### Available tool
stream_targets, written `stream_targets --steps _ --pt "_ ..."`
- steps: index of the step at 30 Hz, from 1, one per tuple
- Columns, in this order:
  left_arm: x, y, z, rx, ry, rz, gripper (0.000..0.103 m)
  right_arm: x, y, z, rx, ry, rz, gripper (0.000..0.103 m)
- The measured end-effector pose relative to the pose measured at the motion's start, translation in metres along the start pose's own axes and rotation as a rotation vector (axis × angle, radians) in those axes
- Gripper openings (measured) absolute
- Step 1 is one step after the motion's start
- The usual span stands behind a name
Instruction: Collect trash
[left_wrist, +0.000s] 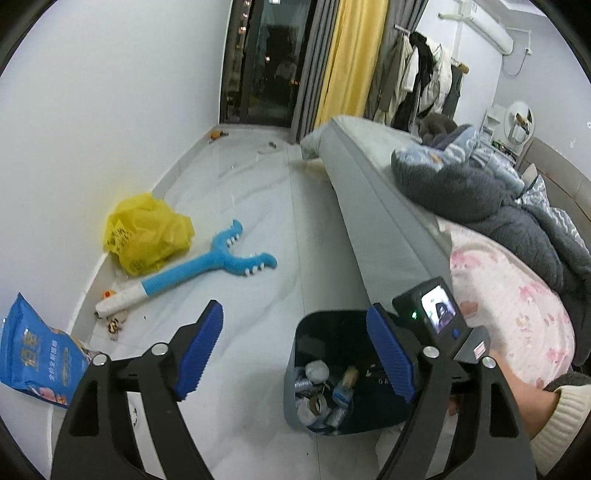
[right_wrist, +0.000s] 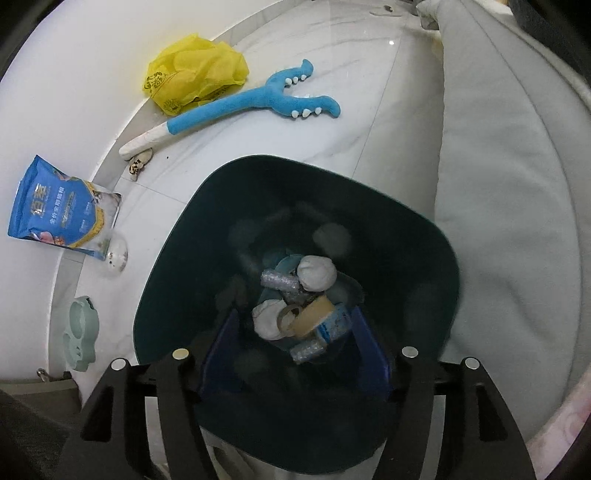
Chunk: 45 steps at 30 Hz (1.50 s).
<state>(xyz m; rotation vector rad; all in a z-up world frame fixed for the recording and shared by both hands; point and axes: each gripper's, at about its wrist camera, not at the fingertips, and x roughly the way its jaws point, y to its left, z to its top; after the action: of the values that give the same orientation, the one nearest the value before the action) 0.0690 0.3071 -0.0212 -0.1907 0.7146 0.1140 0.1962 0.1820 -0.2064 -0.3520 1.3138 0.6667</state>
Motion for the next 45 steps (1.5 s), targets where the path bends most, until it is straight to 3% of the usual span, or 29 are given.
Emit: stream_targets --steps 4,8,13,20,27,36,41,45 --pt "-0.016 -0.007 0.007 -0.001 -0.051 0.007 0.093 -0.015 -0.001 0.003 -0.003 -0.046 0.007 0.076" --pt "-0.029 -0.015 0.006 -0.004 -0.079 0.027 0.095 -0.042 -0.003 0.004 -0.016 -0.121 0.002 0.079" --pt "-0.046 -0.028 0.000 0.020 -0.099 0.077 0.098 -0.092 -0.009 -0.003 -0.005 -0.257 -0.012 0.085" --pt "-0.071 -0.041 -0.003 -0.022 -0.130 0.104 0.100 -0.162 -0.012 -0.032 -0.030 -0.425 -0.020 0.093" --pt "-0.107 -0.058 -0.005 -0.064 -0.153 0.119 0.100 -0.239 -0.034 -0.090 0.006 -0.584 -0.059 0.099" --pt "-0.118 -0.092 -0.025 0.001 -0.173 0.153 0.100 -0.325 -0.079 -0.176 0.090 -0.765 -0.157 0.099" --pt "-0.117 -0.114 -0.037 0.043 -0.179 0.165 0.100 -0.353 -0.106 -0.219 0.156 -0.818 -0.222 0.100" --pt "-0.117 -0.125 -0.045 0.065 -0.195 0.146 0.100 -0.358 -0.129 -0.258 0.223 -0.810 -0.253 0.100"
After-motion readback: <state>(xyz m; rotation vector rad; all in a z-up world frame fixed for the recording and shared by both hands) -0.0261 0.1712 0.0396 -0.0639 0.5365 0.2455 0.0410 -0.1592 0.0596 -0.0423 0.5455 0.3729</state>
